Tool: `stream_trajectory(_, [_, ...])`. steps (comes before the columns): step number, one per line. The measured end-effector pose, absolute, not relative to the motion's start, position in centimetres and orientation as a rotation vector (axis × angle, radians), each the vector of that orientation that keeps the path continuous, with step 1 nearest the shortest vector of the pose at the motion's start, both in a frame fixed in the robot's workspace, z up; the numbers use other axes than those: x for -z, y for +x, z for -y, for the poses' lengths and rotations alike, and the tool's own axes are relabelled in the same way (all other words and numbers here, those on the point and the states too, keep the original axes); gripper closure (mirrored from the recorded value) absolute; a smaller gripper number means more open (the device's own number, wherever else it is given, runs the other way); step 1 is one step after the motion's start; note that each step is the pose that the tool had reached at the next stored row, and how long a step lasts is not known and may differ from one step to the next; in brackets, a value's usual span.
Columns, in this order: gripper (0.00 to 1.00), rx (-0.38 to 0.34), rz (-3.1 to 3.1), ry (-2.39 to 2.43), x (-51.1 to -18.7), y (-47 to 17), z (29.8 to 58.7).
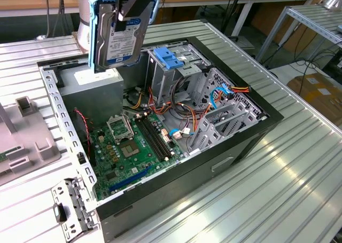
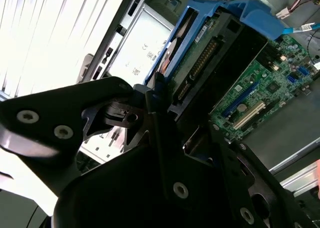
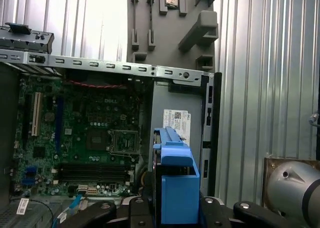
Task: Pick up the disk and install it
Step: 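Pick up the disk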
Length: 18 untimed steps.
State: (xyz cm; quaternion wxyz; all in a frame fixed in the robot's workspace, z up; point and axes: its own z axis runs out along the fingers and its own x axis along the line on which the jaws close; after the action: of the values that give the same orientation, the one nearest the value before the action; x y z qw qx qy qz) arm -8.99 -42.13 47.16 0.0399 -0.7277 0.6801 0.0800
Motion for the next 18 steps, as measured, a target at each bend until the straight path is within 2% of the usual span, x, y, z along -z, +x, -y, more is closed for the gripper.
stream_trajectory(18, [0.64,-0.246,-2.084,-2.230,-47.2,-7.8,44.3])
